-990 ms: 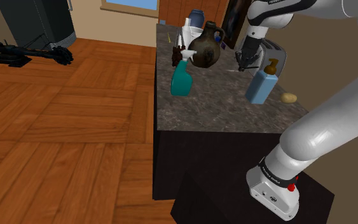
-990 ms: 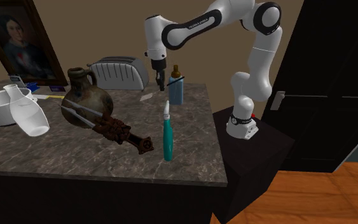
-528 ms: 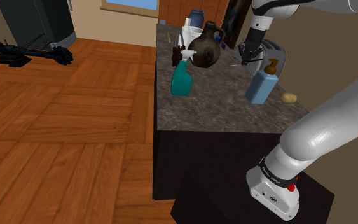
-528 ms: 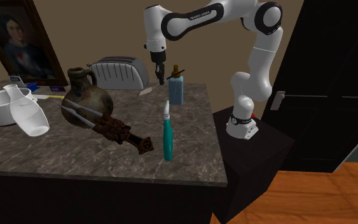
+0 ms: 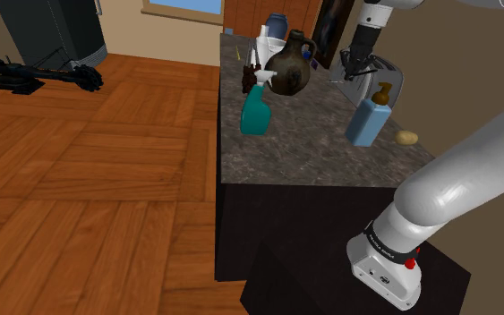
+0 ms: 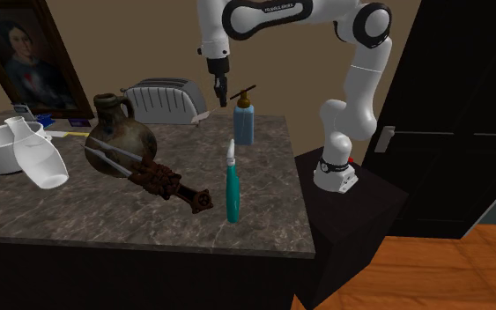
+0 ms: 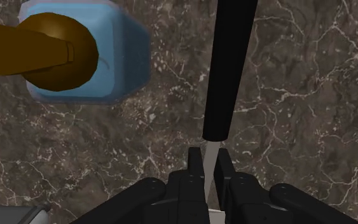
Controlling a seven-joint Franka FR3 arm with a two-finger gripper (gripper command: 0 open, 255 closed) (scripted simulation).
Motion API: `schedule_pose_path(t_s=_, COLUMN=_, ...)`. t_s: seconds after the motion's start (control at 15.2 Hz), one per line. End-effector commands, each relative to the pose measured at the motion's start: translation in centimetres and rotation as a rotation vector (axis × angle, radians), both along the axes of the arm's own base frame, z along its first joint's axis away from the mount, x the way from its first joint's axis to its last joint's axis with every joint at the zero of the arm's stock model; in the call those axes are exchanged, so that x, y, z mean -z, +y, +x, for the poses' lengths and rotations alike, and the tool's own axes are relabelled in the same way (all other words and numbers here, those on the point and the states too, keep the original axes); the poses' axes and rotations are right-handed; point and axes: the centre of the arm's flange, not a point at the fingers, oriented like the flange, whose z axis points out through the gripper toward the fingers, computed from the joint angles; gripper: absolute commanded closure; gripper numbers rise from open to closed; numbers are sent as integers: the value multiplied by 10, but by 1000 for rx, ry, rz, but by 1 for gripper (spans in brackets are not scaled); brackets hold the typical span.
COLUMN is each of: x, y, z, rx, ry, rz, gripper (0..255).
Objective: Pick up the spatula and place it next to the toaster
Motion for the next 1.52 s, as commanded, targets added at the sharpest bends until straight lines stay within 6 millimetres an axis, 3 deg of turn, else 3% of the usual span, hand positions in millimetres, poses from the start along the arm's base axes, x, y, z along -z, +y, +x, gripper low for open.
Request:
schedule_pose_path(t_s=0.0, x=-10, y=0, z=0, rx=0, ry=1, rz=0, gripper=255)
schedule_pose_path(t_s=0.86, x=-74, y=0, z=0, rx=0, ry=1, rz=0, gripper=255)
schedule_pose_path(t_s=1.45, x=-74, y=-104, z=-57, rx=0, ry=1, rz=0, gripper=255)
